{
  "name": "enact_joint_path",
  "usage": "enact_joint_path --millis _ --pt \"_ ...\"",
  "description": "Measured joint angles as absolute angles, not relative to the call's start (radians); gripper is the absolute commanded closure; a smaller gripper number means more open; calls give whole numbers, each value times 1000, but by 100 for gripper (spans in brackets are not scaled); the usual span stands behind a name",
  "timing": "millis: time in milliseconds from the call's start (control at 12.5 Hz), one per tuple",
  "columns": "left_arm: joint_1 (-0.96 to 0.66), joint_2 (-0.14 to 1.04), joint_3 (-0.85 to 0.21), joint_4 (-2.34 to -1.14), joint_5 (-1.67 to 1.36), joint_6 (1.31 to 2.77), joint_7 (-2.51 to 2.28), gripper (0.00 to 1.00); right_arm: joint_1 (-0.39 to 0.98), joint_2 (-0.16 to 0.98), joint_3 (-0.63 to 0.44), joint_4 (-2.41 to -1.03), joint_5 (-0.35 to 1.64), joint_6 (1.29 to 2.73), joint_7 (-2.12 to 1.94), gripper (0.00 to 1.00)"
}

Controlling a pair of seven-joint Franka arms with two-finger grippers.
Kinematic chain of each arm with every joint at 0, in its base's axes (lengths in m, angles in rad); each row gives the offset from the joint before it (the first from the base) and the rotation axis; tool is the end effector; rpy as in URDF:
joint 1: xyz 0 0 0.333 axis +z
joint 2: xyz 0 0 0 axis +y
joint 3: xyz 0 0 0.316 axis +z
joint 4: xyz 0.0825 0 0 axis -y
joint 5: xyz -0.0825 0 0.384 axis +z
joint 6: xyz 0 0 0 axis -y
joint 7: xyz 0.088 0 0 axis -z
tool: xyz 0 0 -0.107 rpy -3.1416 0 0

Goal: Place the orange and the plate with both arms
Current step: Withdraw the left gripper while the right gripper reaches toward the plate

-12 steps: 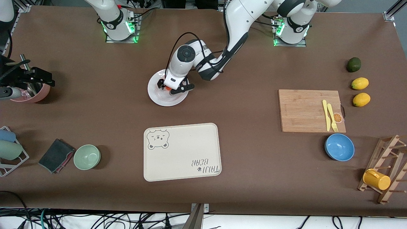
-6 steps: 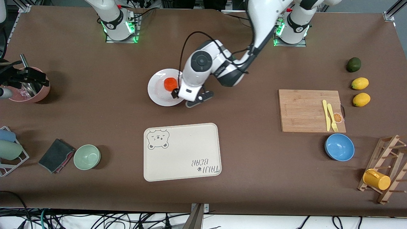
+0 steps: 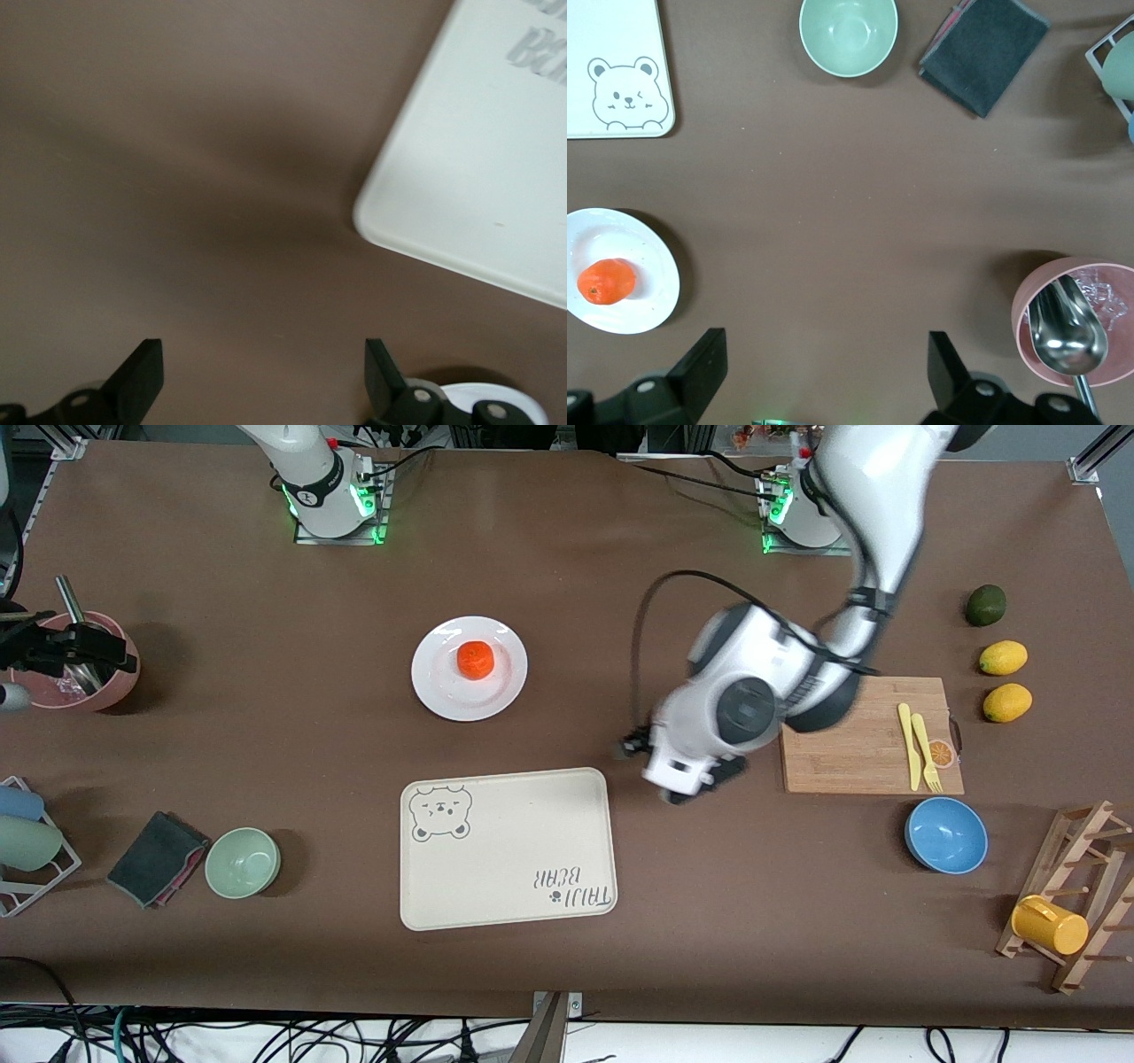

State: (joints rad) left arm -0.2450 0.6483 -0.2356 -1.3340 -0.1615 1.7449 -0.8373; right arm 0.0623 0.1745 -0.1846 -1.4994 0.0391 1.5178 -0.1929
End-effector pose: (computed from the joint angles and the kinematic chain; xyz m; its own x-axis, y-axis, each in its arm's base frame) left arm 0.6317 -0.3071 0.3448 0.8473 0.3872 -0.3636 0.4239 -0.9054 0.0236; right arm 0.5933 -0.0598 0.5546 0.9863 0.0718 -0.1484 0.0672 -0.9971 -0.0361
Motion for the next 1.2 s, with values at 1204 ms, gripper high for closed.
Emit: enact_joint_path --millis 1204 --pt "244 448 -243 -1337 15 1462 -97 0 94 208 -56 -1737 205 1752 -197 0"
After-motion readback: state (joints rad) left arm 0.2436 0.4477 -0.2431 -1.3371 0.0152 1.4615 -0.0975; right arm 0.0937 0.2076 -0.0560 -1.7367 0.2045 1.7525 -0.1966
